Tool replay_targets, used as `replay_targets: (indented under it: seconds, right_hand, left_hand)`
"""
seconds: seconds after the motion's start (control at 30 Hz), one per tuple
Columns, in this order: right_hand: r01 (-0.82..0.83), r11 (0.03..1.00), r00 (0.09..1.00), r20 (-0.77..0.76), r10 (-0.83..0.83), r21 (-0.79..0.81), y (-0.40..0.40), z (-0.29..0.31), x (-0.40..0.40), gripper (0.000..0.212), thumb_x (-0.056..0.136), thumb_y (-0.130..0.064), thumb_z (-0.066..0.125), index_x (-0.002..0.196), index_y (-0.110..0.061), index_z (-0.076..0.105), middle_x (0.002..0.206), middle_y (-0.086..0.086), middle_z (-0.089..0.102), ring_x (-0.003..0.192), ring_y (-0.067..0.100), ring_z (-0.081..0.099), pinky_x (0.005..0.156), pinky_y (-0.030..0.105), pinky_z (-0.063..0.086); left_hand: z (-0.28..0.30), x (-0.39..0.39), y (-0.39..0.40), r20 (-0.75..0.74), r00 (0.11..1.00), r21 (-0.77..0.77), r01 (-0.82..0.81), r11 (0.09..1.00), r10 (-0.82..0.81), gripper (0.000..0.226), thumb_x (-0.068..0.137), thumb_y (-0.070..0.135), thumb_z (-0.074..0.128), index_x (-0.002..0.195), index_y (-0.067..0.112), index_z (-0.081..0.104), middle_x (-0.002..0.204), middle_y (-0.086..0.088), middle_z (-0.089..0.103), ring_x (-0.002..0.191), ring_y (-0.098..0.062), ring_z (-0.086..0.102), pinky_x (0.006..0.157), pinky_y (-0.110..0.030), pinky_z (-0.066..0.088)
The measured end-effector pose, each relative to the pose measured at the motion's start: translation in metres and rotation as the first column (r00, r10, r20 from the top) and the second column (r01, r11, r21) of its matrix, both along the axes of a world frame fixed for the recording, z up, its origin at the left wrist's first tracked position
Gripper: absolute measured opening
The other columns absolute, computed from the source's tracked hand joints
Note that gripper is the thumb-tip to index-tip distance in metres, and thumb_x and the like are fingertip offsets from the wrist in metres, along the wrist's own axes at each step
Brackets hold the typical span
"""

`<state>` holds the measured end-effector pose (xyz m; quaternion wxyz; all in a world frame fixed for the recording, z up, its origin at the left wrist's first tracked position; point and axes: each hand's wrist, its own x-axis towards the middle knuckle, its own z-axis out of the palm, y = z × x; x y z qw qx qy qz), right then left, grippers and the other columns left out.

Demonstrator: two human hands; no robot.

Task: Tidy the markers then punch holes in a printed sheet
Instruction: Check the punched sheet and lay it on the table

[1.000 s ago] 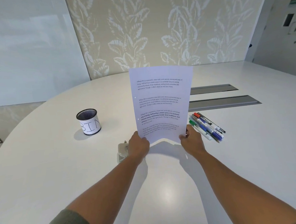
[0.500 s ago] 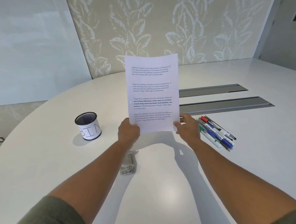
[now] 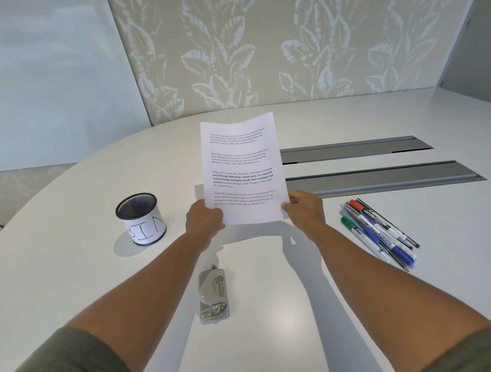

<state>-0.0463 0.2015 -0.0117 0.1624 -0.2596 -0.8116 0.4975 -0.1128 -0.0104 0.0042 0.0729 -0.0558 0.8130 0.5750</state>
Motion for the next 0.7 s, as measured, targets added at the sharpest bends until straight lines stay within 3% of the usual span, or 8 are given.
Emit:
replay_targets:
  seconds: [0.17,0.3,0.4,0.47,0.53,0.57,0.6,0.7]
  right_hand:
    - [-0.007,1.000,0.999,0.042,0.007,-0.007,-0.005,-0.007,-0.015,0.023,0.076,-0.006,0.058,0.089,-0.014,0.075,0.089,0.003,0.076,0.075,0.023,0.063,0.064,0.030,0.051]
    - [-0.036,0.999,0.995,0.092,0.036,0.004,-0.008,-0.013,-0.023,0.025,0.076,-0.002,0.056,0.080,-0.020,0.073,0.082,-0.001,0.073,0.074,0.023,0.061,0.062,0.027,0.048]
    - [-0.038,0.999,0.990,0.135,0.035,0.020,-0.008,-0.019,-0.029,0.020,0.073,-0.001,0.057,0.085,-0.005,0.073,0.092,0.013,0.074,0.070,0.020,0.056,0.064,0.030,0.051]
    - [-0.035,0.999,0.987,0.157,0.028,0.038,-0.008,-0.022,-0.031,0.025,0.071,0.000,0.057,0.092,0.002,0.071,0.096,0.020,0.071,0.065,0.021,0.054,0.061,0.037,0.055]
    - [-0.037,0.998,0.984,0.175,0.028,0.047,-0.011,-0.023,-0.029,0.019,0.069,0.001,0.057,0.084,0.006,0.068,0.089,0.026,0.066,0.060,0.022,0.049,0.054,0.033,0.048]
    - [-0.039,0.997,0.981,0.194,0.027,0.059,-0.012,-0.022,-0.028,0.008,0.068,0.001,0.056,0.071,0.004,0.063,0.078,0.028,0.057,0.058,0.021,0.045,0.053,0.030,0.041]
    - [-0.041,0.997,0.978,0.206,0.026,0.069,-0.014,-0.022,-0.028,0.010,0.066,0.001,0.055,0.058,-0.003,0.051,0.067,0.023,0.045,0.055,0.021,0.038,0.053,0.028,0.035]
    - [-0.042,0.996,0.979,0.202,0.024,0.083,-0.014,-0.024,-0.026,0.036,0.064,0.003,0.052,0.055,-0.019,0.025,0.067,0.008,0.029,0.058,0.022,0.027,0.057,0.028,0.027]
  left_hand:
    - [-0.010,-0.013,-0.002,0.023,1.000,-0.030,-0.010,1.000,0.011,0.039,0.081,0.003,0.044,0.111,0.014,0.067,0.109,0.002,0.068,0.073,-0.017,0.070,0.087,-0.042,0.060]
    - [-0.019,-0.016,-0.005,0.059,0.998,-0.053,-0.019,0.998,0.022,0.037,0.081,0.008,0.044,0.110,0.014,0.065,0.103,0.003,0.067,0.077,-0.025,0.073,0.079,-0.041,0.062]
    - [-0.024,-0.016,-0.008,0.066,0.997,-0.098,-0.022,0.995,0.028,0.036,0.080,0.012,0.044,0.110,0.014,0.064,0.098,0.003,0.066,0.080,-0.028,0.073,0.062,-0.031,0.058]
    - [-0.027,-0.017,-0.009,0.064,0.997,-0.133,-0.021,0.991,0.030,0.034,0.080,0.014,0.046,0.108,0.013,0.064,0.098,0.001,0.068,0.078,-0.027,0.073,0.063,-0.029,0.055]
    - [-0.029,-0.019,-0.011,0.060,0.998,-0.169,-0.021,0.985,0.032,0.030,0.080,0.014,0.047,0.103,0.012,0.065,0.093,-0.001,0.070,0.074,-0.024,0.071,0.057,-0.026,0.049]
    - [-0.030,-0.019,-0.011,0.056,0.998,-0.183,-0.019,0.983,0.030,0.027,0.079,0.013,0.048,0.099,0.012,0.066,0.088,-0.001,0.070,0.069,-0.022,0.068,0.054,-0.024,0.046]
    - [-0.030,-0.020,-0.012,0.052,0.998,-0.193,-0.015,0.981,0.026,0.024,0.079,0.012,0.048,0.094,0.012,0.066,0.083,0.000,0.070,0.064,-0.019,0.066,0.052,-0.023,0.043]
    - [-0.033,-0.023,-0.014,0.047,0.999,-0.223,0.000,0.975,0.011,0.014,0.076,0.009,0.049,0.076,0.014,0.063,0.078,-0.001,0.070,0.059,-0.017,0.062,0.050,-0.022,0.039]
